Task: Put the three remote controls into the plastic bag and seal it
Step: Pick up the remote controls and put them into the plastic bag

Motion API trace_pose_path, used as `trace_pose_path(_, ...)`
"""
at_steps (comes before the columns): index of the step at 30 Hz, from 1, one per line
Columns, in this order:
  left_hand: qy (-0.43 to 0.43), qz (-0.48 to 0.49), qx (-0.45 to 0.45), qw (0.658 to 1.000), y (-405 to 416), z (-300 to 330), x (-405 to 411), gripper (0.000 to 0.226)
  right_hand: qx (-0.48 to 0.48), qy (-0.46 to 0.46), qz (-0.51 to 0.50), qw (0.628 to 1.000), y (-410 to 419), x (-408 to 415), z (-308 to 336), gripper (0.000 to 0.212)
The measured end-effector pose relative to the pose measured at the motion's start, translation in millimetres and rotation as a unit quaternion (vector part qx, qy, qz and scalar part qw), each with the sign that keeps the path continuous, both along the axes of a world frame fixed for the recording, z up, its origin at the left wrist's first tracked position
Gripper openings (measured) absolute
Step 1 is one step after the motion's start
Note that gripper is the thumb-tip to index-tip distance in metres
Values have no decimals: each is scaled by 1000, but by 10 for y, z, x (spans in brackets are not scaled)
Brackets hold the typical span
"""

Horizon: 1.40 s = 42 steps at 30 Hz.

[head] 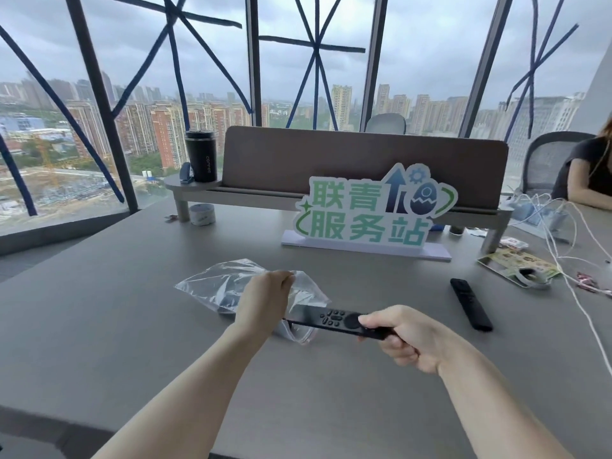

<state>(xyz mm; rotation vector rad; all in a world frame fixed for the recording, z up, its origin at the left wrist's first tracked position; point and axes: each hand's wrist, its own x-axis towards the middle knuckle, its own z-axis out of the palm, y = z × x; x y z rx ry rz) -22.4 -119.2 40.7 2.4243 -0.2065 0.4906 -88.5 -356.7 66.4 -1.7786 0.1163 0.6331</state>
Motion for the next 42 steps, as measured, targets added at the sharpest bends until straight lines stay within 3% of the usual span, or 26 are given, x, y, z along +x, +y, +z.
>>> trace_pose_path(3, -7, -11, -2, 1000, -91, 14, -32, 32, 42, -9, -26, 999, 304, 154, -196, 27)
trace_pose_path(7, -18, -27, -18, 999, -209, 41, -55, 29, 35, -51, -148, 987, 291, 202, -295, 23)
trace_pose_path(10, -19, -51, -26, 998, -321, -8, -19, 29, -69, -117, -275, 952, -234, 223, -391, 21)
trace_pose_path(12, -21, -66, -27, 997, -414, -51, 15, 29, -206, -158, -356, 898, -674, 267, -480, 30)
trace_pose_path(15, -43, -76, -23, 996, -536, -87, 48, 29, -389, -133, -414, 812, -1197, 355, -584, 47)
trace_pose_path(17, -49, -76, -16, 996, -563, -95, 58, 29, -420, -95, -411, 803, -1383, 432, -631, 59)
trace_pose_path(19, -48, -70, -11, 996, -549, -89, 54, 26, -441, -76, -389, 805, -1505, 531, -694, 60)
trace_pose_path(21, -47, -59, 3, 997, -512, -74, 31, 25, -453, -70, -363, 811, -1578, 619, -735, 48)
trace_pose_path(23, -43, -47, 17, 998, -462, -60, 5, 25, -416, -69, -342, 840, -1595, 667, -717, 32)
trace_pose_path(25, -24, -37, 27, 999, -411, -52, -24, 26, -295, -74, -318, 898, -1492, 618, -613, 23)
trace_pose_path(27, -12, -24, 44, 999, -362, -61, -50, 26, -107, -49, -288, 950, -1315, 435, -434, 21)
trace_pose_path(30, 1, -9, 52, 999, -300, -61, -90, 27, 41, 0, -143, 989, -995, 75, -184, 25)
trace_pose_path(33, 6, -9, 56, 998, -286, -32, -143, 29, 19, 12, -23, 999, -572, -100, -135, 24)
trace_pose_path(35, -2, -5, 84, 996, -305, -1, -193, 30, 8, -8, -4, 1000, -215, -59, -198, 30)
trace_pose_path(39, -1, 7, 94, 996, -257, 54, -254, 32, 8, -82, -61, 995, 303, 100, -301, 25)
trace_pose_path(42, 7, -2, 47, 999, -142, 77, -175, 33, -106, -199, -171, 959, 295, 237, -351, 16)
